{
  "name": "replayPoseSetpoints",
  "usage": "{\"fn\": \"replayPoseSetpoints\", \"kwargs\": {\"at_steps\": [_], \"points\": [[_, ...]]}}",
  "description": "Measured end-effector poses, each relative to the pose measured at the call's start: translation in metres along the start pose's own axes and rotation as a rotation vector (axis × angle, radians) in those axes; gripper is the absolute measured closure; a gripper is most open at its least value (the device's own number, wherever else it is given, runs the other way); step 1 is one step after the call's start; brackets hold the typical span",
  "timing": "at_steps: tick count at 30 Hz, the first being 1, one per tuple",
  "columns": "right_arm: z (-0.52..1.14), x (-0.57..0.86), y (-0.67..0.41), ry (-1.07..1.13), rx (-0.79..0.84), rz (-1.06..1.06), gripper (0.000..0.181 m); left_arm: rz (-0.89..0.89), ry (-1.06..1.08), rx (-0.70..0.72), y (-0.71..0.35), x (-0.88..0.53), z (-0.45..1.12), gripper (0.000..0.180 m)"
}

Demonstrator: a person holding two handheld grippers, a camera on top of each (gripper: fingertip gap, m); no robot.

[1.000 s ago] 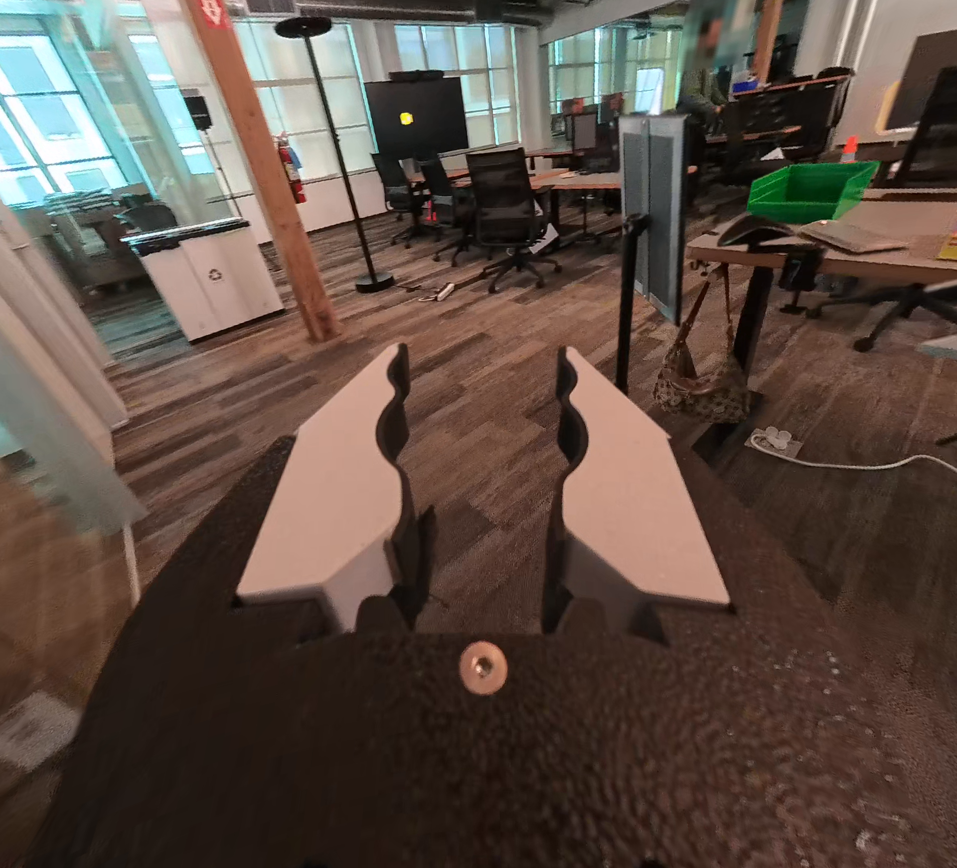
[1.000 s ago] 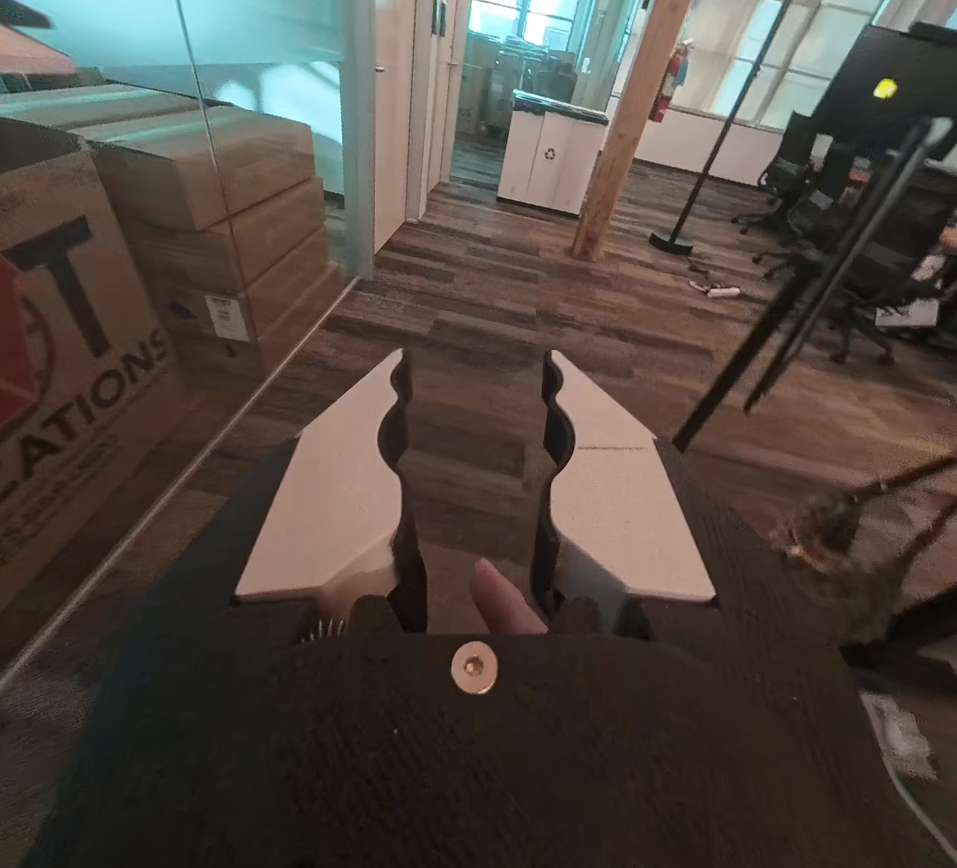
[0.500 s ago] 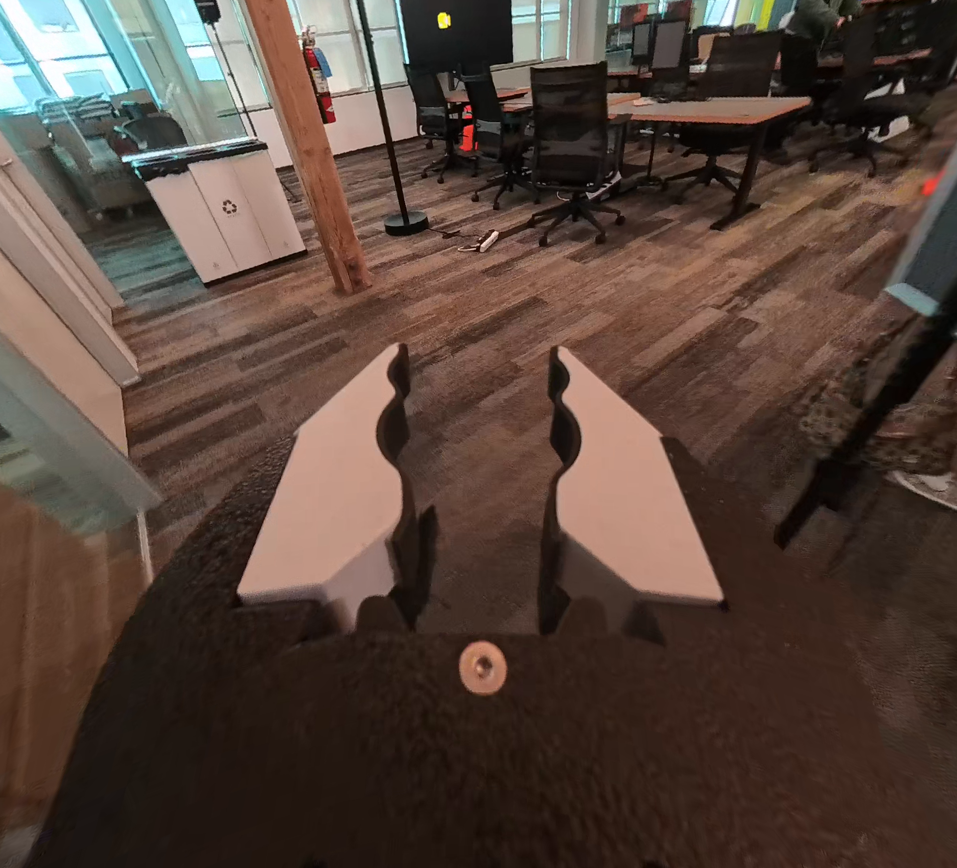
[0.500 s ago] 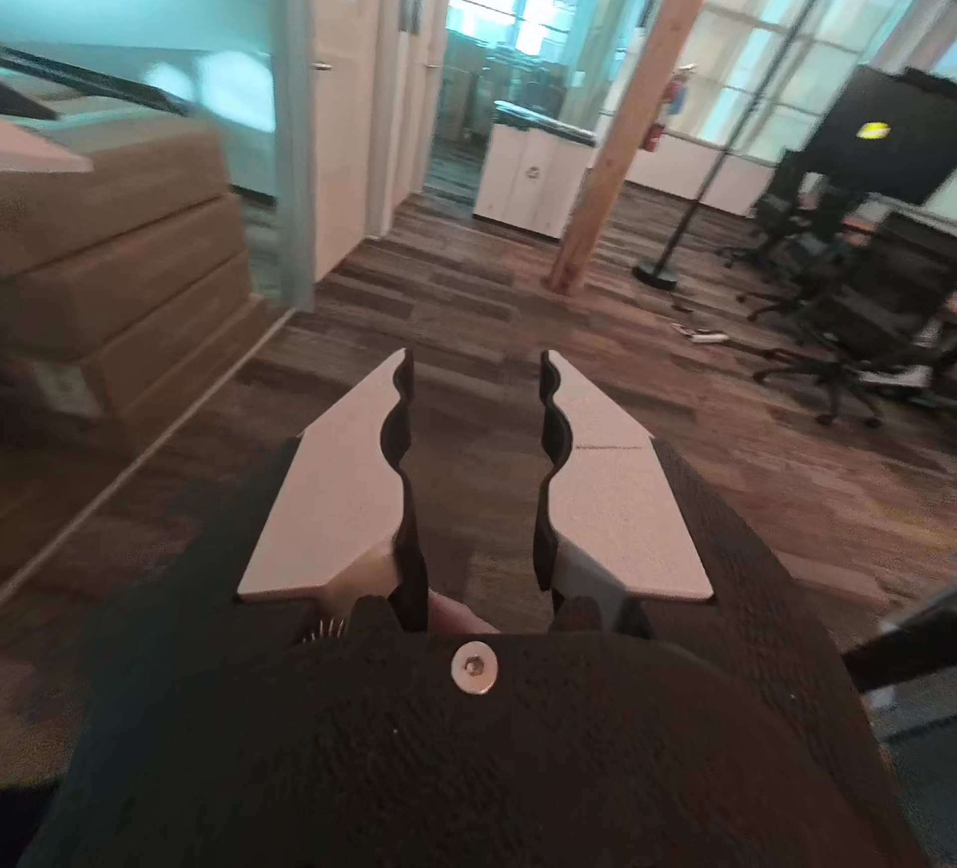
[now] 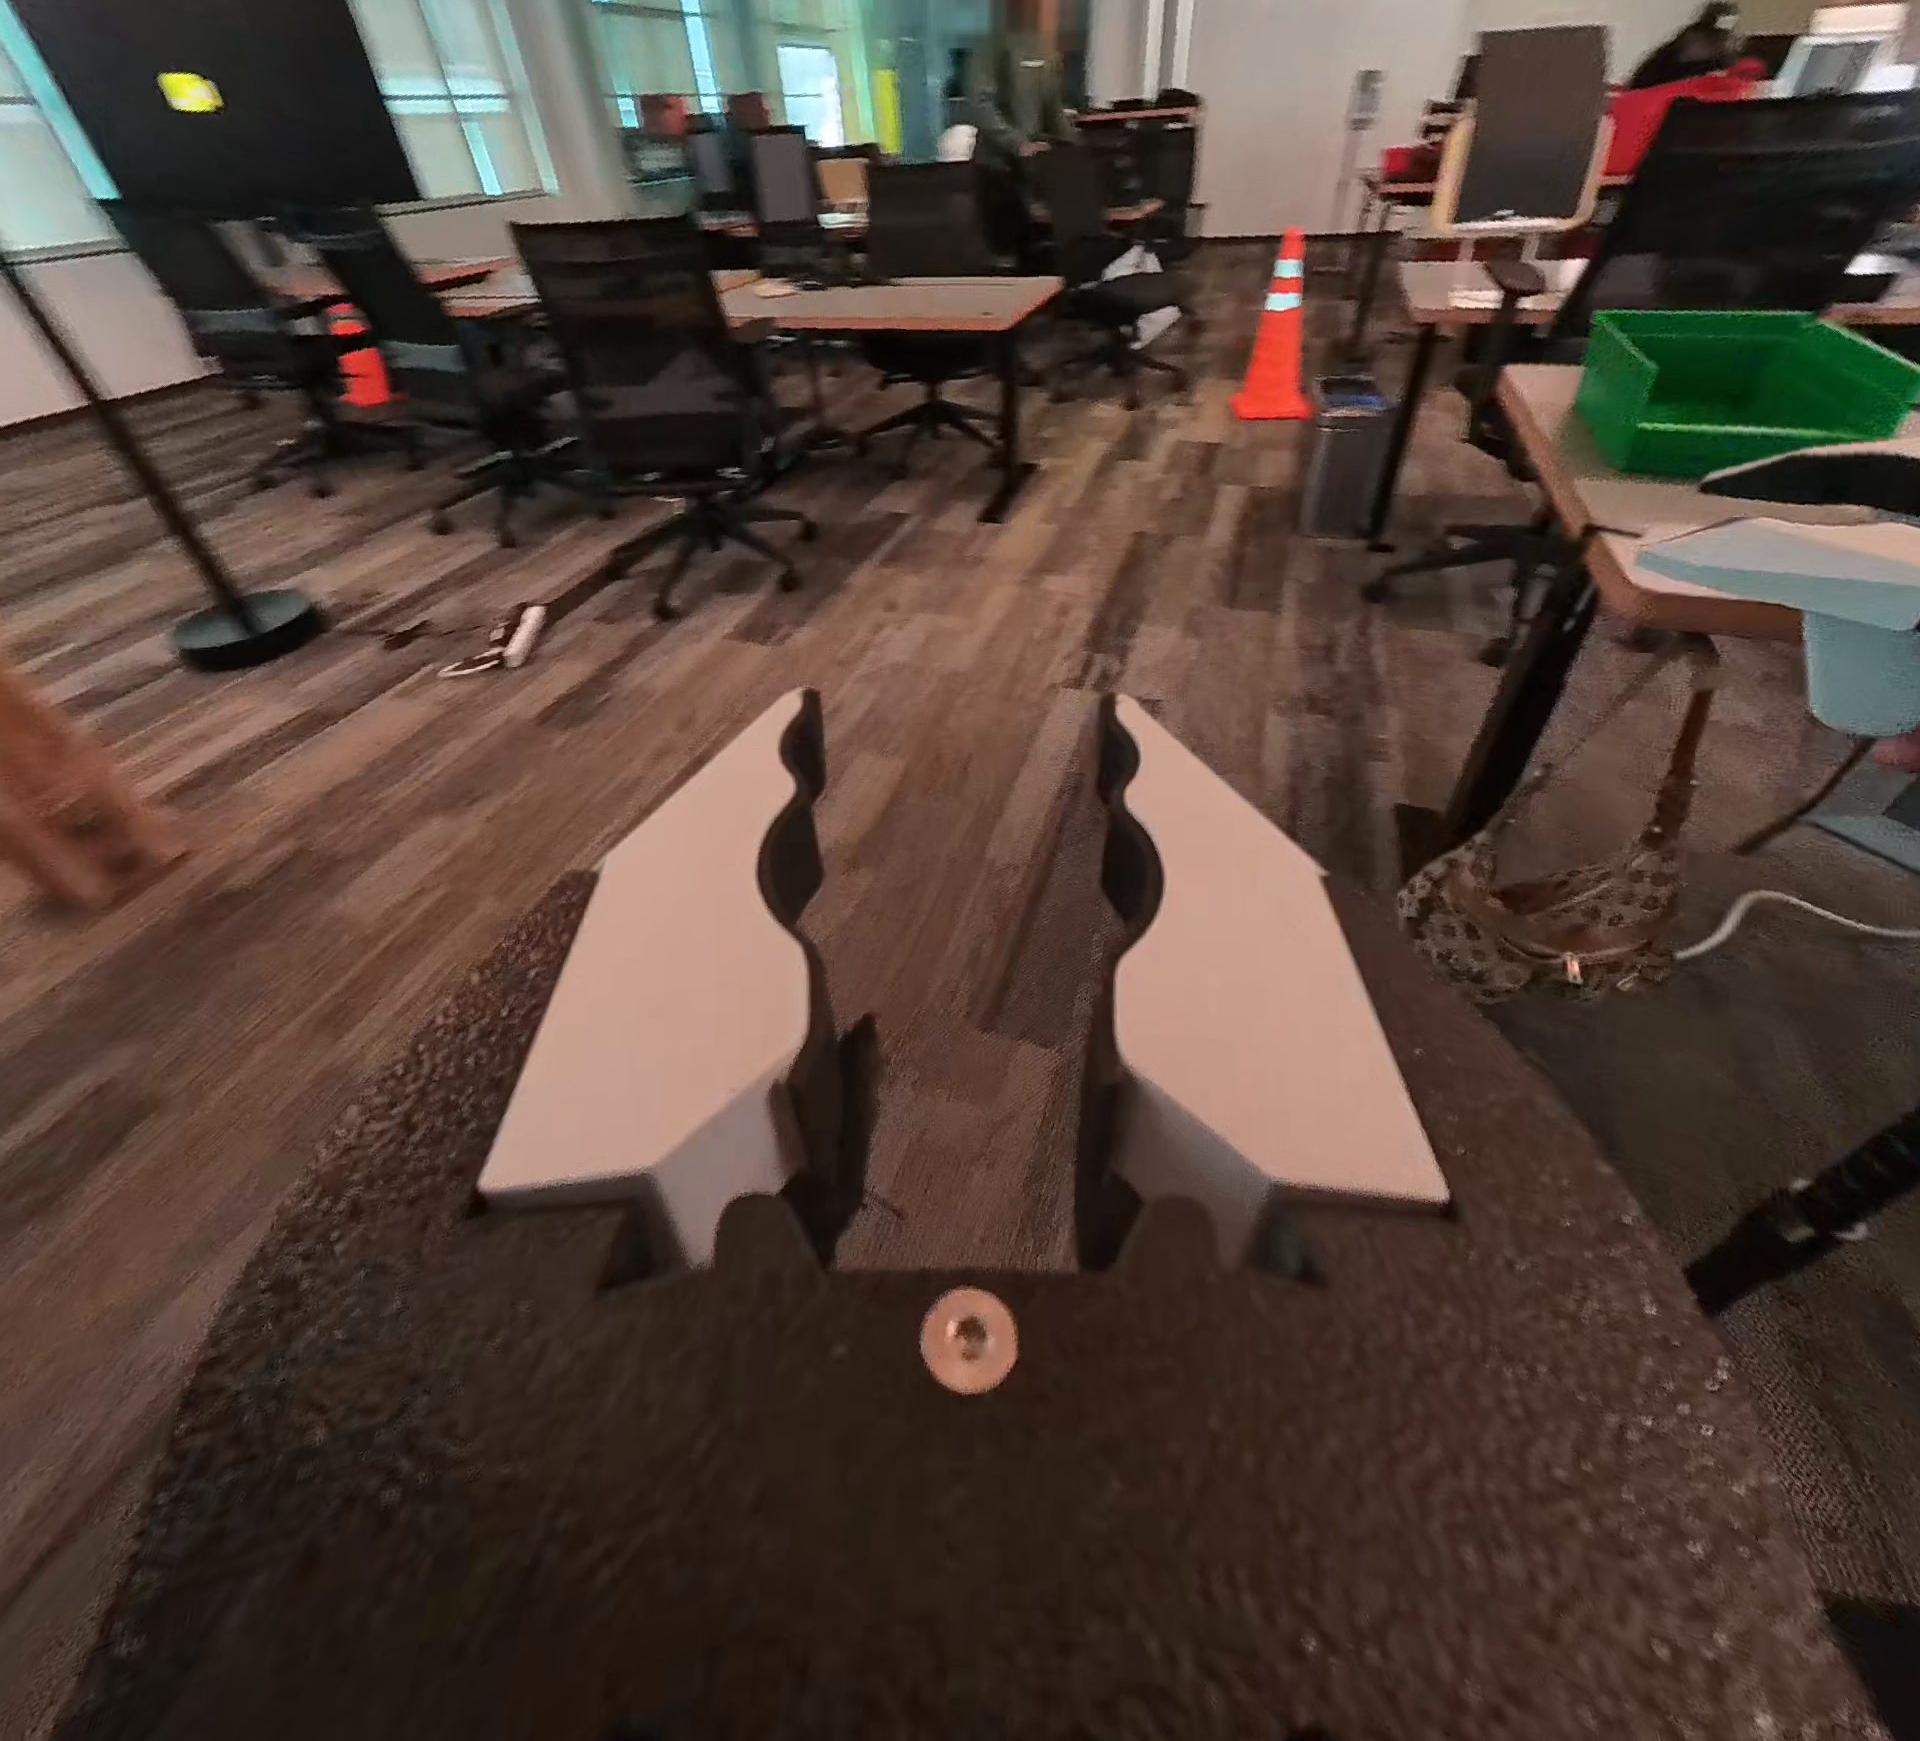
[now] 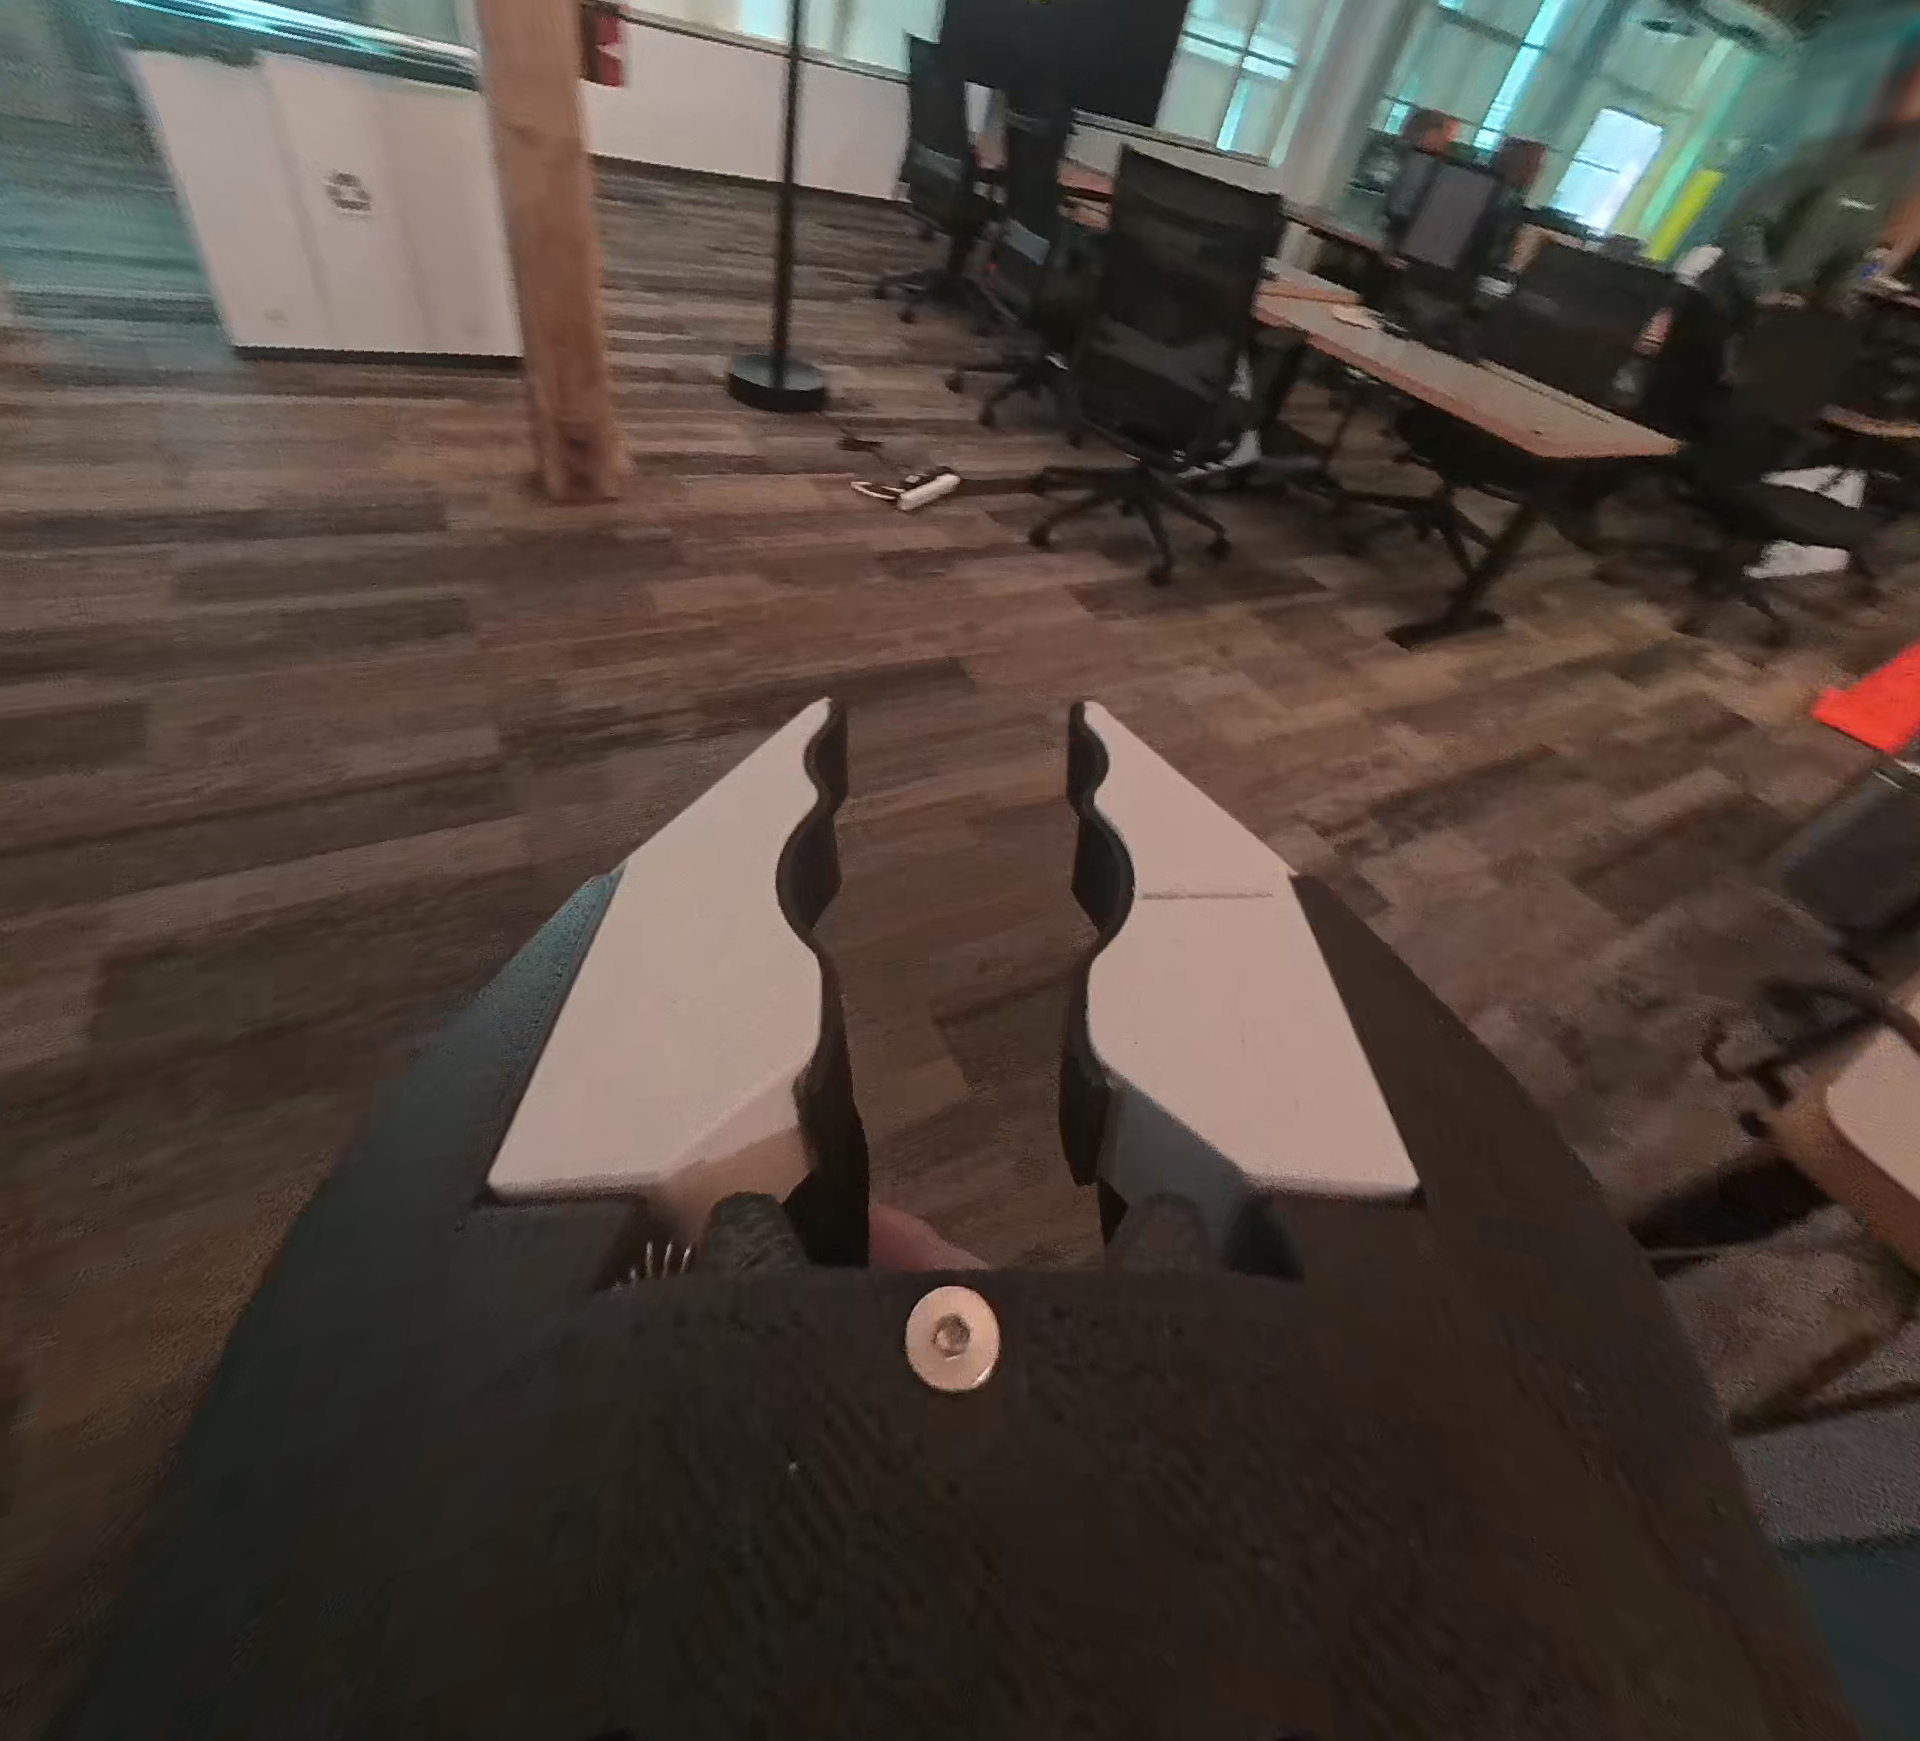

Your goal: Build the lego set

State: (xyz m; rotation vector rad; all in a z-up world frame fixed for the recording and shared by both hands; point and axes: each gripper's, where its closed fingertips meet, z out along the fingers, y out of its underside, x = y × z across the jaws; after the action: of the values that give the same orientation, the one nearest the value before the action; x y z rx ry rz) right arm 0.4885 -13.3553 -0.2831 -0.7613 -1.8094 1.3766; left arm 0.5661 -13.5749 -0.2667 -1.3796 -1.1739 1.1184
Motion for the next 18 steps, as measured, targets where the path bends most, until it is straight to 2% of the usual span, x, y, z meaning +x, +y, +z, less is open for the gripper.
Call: {"fn": "replayPoseSetpoints", "kwargs": {"at_steps": [6, 10, 14, 18], "points": [[0.099, 0.086, 0.000, 0.216, -0.012, -0.004, 0.142, 0.045, 0.234, 0.035, -0.011, 0.005, 0.179, 0.130], [0.177, 0.165, 0.015, 0.350, -0.027, 0.063, 0.143, 0.078, 0.324, 0.050, -0.012, 0.009, 0.291, 0.131], [0.250, 0.243, 0.020, 0.435, -0.066, 0.162, 0.142, 0.098, 0.404, -0.005, -0.018, 0.010, 0.408, 0.129], [0.291, 0.322, 0.012, 0.552, -0.059, 0.134, 0.143, 0.109, 0.447, 0.025, -0.038, 0.011, 0.509, 0.129]]}}
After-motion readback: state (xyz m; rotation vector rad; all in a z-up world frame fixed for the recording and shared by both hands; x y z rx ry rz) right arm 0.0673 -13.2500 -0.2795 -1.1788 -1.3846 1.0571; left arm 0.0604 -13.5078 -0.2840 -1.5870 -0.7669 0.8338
